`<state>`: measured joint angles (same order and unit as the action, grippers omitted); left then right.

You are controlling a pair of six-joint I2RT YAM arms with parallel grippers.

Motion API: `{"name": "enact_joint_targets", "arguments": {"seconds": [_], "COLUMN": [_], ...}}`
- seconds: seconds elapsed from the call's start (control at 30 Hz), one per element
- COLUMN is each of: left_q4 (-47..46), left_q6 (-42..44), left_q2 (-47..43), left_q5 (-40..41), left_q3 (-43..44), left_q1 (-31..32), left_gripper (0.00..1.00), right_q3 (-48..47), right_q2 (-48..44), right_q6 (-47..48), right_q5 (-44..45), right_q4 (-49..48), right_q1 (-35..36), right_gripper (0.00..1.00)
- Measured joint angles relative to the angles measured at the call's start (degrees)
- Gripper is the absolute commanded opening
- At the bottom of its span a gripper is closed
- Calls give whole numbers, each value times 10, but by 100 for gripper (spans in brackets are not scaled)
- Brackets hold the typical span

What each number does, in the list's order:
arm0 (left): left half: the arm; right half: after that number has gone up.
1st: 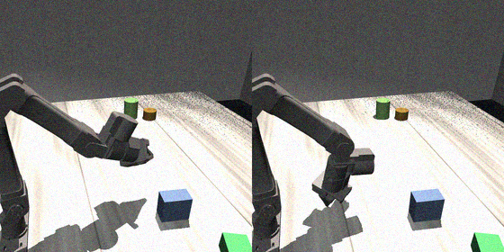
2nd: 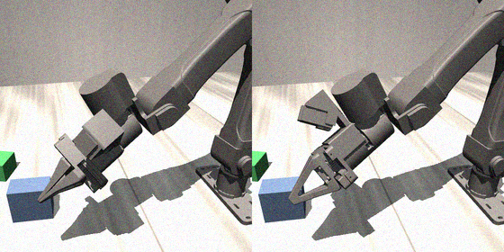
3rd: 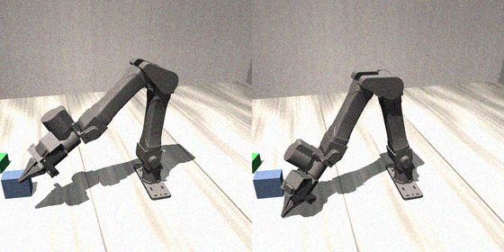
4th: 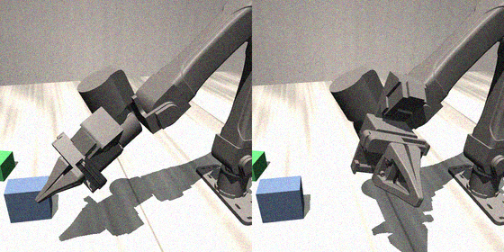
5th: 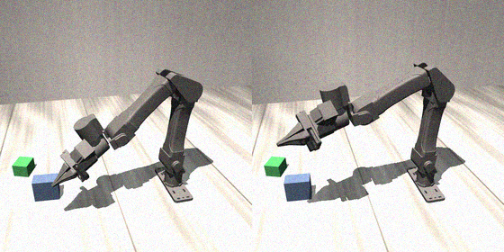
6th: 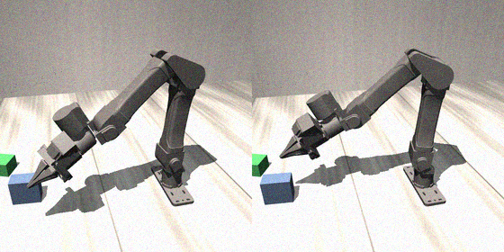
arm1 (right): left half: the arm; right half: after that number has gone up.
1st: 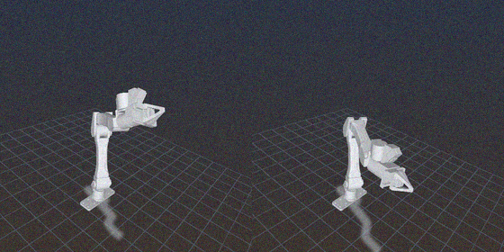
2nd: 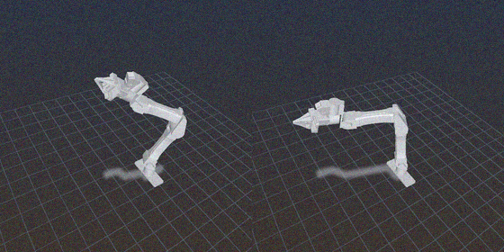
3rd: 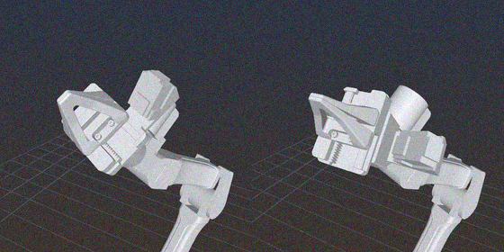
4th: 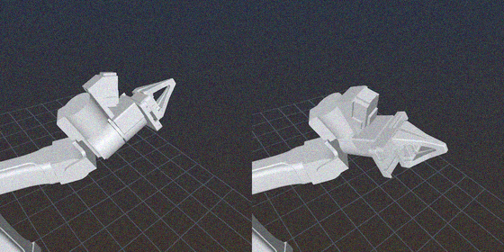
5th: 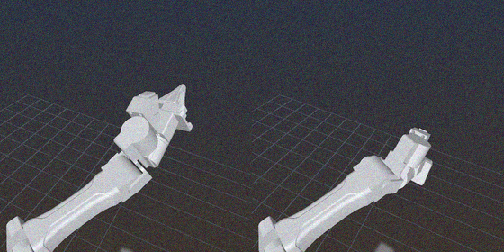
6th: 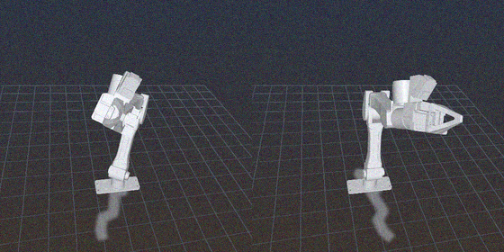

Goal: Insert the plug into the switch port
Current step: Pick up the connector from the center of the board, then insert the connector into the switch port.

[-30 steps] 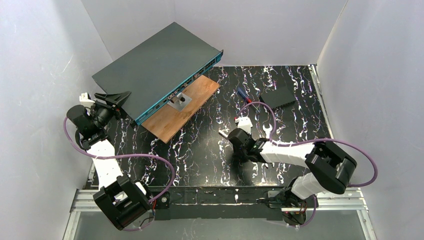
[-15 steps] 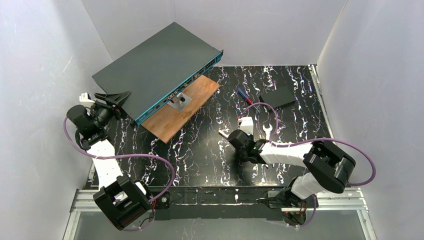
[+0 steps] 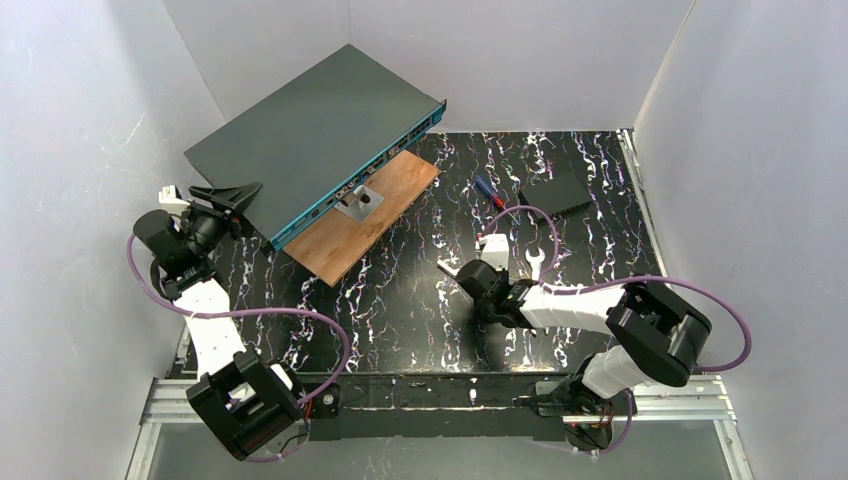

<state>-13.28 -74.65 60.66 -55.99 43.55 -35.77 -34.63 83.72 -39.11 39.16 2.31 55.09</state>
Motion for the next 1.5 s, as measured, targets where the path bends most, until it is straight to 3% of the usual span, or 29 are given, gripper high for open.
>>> {"name": "enact_joint_targets", "arguments": {"seconds": [0.4,1.0,1.5], "left_q4": [0,0,0], "left_q6": [0,0,0], "left_q2": [0,0,0], "left_q5": [0,0,0], "left_q3": [0,0,0], "left_q1": [0,0,0], "left_gripper": [0,0,0], "right_q3": [-18,-249,-465], "right_q2": [-35,-70,42], "right_q6": [110,306,377], "right_q5": [-28,-163,-277], "right_q4": [26,125,204], "right_q1": [-3,-3,-1], "right_gripper": [5,2,2]}}
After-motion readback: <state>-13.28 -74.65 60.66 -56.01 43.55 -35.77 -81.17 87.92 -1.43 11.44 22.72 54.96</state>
